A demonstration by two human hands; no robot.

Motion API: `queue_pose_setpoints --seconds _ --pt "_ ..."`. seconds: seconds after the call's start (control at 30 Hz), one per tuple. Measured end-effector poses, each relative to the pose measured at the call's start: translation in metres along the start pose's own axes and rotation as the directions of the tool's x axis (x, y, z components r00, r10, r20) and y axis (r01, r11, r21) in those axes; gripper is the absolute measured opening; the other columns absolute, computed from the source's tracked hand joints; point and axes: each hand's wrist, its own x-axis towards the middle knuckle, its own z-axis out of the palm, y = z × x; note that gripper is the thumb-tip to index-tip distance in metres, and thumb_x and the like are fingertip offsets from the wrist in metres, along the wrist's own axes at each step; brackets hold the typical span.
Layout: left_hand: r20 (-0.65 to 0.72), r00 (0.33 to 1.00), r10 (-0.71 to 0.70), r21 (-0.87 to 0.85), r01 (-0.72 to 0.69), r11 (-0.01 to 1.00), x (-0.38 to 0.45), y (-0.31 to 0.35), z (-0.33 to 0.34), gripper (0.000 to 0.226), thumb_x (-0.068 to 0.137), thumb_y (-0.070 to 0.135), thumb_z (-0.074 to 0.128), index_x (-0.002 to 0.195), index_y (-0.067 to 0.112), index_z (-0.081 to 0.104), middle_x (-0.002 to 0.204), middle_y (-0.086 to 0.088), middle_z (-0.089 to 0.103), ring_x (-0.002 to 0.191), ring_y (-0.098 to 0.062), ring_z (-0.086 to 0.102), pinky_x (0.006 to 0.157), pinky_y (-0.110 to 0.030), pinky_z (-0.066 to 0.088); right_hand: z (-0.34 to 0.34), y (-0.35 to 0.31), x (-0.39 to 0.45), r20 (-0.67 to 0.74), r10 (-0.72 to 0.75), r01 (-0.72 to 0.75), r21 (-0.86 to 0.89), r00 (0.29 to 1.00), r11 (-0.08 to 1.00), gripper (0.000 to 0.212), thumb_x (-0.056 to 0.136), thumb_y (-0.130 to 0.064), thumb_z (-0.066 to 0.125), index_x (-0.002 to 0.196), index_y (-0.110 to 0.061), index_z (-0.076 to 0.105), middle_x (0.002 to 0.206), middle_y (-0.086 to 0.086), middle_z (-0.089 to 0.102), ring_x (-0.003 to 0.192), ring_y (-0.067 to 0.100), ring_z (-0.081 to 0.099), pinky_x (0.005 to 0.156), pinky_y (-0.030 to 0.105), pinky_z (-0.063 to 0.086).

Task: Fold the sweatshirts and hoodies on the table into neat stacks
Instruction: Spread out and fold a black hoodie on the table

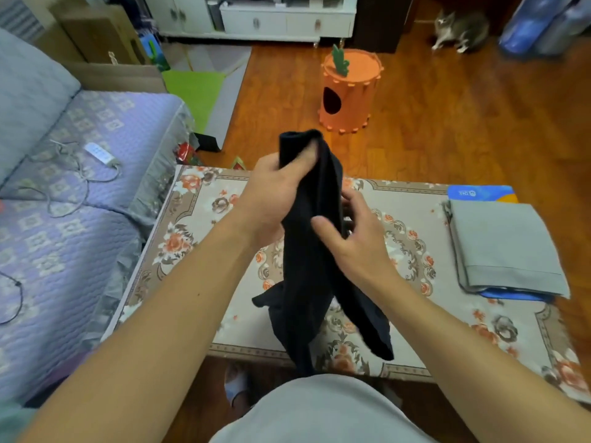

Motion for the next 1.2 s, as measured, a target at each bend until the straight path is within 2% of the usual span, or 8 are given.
queue_pose_setpoints --seconds 0.13,0.23,0.3,0.57,0.73,0.87,1.07,1.2 --pt "0.066 0.997 0.030 0.042 -0.033 0.999 -0.004 0.006 0.002 0.023 0.103 0.025 0.058 0.098 0.007 0.071 0.094 -0.012 0.074 0.092 -0.027 0.072 0.090 -0.046 0.058 -0.001 0.042 -0.003 -0.066 0.177 -0.188 -0.386 0.982 0.903 0.033 0.082 -0.010 0.061 0.106 -0.030 0.053 0.090 -0.010 0.061 0.083 0.016 0.060 0.070 0.039 0.055" --pt "-0.031 0.999 0.028 -0.028 -0.029 0.999 -0.003 0.005 -0.022 0.023 0.103 0.026 0.059 0.096 0.009 0.073 0.095 -0.010 0.075 0.093 -0.026 0.073 0.091 -0.044 0.058 -0.015 0.085 -0.010 -0.038 0.533 -0.441 -0.613 0.845 0.656 0.018 0.083 -0.005 0.054 0.095 -0.018 0.058 0.083 0.004 0.065 0.072 0.025 0.063 0.066 0.041 0.058" --pt "-0.120 0.991 0.058 -0.010 -0.059 0.998 0.001 0.000 -0.043 0.021 0.103 0.026 0.060 0.095 0.011 0.073 0.093 -0.008 0.075 0.092 -0.023 0.072 0.090 -0.043 0.058 -0.023 0.092 -0.001 -0.040 0.596 -0.473 -0.652 0.802 0.593 0.011 0.085 -0.006 0.048 0.084 -0.012 0.058 0.080 0.011 0.065 0.071 0.030 0.063 0.062 0.036 0.054" --pt "-0.710 0.687 0.158 -0.017 -0.242 0.970 0.012 0.045 -0.162 0.030 0.094 0.045 0.071 0.091 0.015 0.066 0.090 -0.001 0.071 0.090 -0.019 0.070 0.090 -0.040 0.057 0.000 -0.042 0.158 -0.118 0.082 -0.137 -0.595 0.990 0.792 0.025 0.090 -0.010 0.046 0.104 -0.016 0.066 0.103 0.014 0.066 0.097 0.038 0.061 0.077 0.038 0.047" --pt "-0.781 0.544 0.307 0.045 -0.441 0.896 -0.002 0.125 -0.194 0.053 0.071 0.062 0.077 0.099 0.017 0.072 0.116 -0.008 0.075 0.113 -0.025 0.069 0.103 -0.048 0.054 0.020 -0.135 0.223 -0.017 -0.160 0.115 -0.619 0.987 0.777 0.018 0.090 -0.012 0.049 0.100 -0.014 0.063 0.099 0.018 0.063 0.097 0.040 0.061 0.078 0.042 0.049" --pt "-0.715 0.450 0.535 0.196 -0.605 0.772 -0.057 0.198 -0.148 0.038 0.086 0.045 0.076 0.101 0.010 0.074 0.112 -0.015 0.076 0.106 -0.030 0.072 0.096 -0.051 0.058 -0.009 -0.213 0.247 -0.098 -0.376 0.267 -0.542 0.921 0.797 0.027 0.090 -0.008 0.047 0.110 -0.008 0.066 0.108 0.025 0.064 0.105 0.043 0.061 0.086 0.047 0.052" --pt "-0.735 0.390 0.555 0.262 -0.591 0.763 -0.134 0.173 -0.052 0.047 0.090 0.042 0.075 0.116 0.003 0.071 0.112 -0.014 0.076 0.103 -0.033 0.074 0.088 -0.051 0.060 -0.105 -0.218 0.212 0.072 -0.633 0.579 -0.493 0.771 0.649 0.022 0.091 -0.012 0.046 0.103 -0.007 0.064 0.099 0.027 0.064 0.092 0.041 0.062 0.070 0.043 0.047" --pt "-0.724 0.551 0.415 0.281 -0.315 0.907 -0.149 0.073 -0.017 0.046 0.090 0.044 0.074 0.122 0.012 0.069 0.118 -0.010 0.075 0.110 -0.031 0.072 0.091 -0.051 0.059 -0.147 -0.128 0.183 0.324 -0.615 0.673 -0.547 0.719 0.498 0.010 0.084 -0.011 0.057 0.091 -0.007 0.062 0.090 0.026 0.063 0.084 0.045 0.061 0.066 0.042 0.045"
